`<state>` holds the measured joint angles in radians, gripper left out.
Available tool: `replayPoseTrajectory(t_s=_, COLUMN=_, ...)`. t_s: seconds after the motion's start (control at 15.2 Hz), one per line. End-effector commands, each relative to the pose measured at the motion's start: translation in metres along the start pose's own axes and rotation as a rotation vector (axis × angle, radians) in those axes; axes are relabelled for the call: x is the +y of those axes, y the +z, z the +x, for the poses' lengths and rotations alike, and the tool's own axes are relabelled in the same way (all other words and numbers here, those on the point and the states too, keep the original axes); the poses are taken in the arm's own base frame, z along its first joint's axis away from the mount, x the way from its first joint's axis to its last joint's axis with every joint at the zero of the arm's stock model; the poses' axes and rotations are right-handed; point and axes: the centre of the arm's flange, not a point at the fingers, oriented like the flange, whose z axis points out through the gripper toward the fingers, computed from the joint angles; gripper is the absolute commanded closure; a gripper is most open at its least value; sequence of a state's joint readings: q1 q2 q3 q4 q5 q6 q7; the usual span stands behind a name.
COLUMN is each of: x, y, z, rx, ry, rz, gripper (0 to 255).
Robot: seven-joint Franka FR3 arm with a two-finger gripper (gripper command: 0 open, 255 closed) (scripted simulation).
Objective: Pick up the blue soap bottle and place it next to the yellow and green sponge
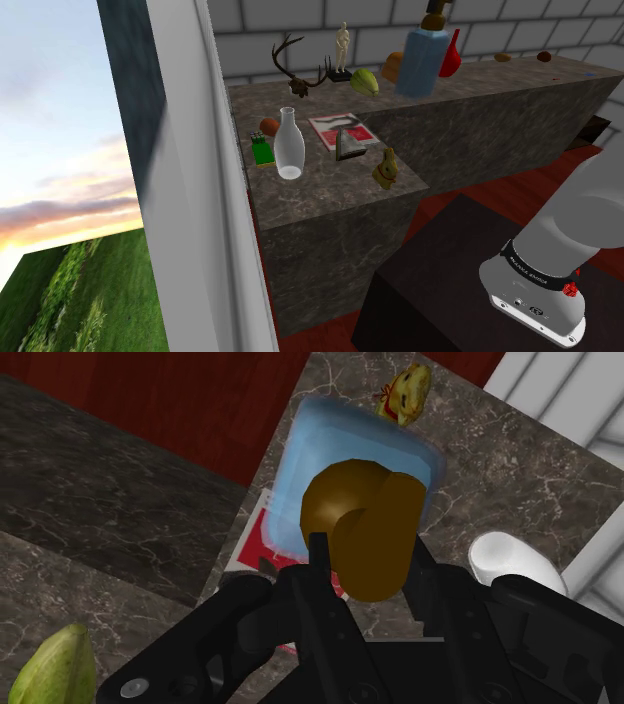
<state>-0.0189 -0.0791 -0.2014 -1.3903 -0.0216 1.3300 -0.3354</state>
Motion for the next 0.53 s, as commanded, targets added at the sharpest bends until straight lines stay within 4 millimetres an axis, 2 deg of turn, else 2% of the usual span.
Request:
replayPoseTrajectory(t_s=0.0, x=0.0, y=-0.01, z=-0.001, rx=0.0, ry=0.0, rz=0.0, gripper=255)
replayPoseTrajectory(t_s=0.26, x=0.001, y=-0.03, z=0.0, rx=0.0, ry=0.0, rz=0.0, gripper=255)
replayPoseTrajectory(t_s=0.46, x=-0.015, y=-0.006, z=0.027, rx=0.0, ry=0.0, rz=0.0, gripper=255)
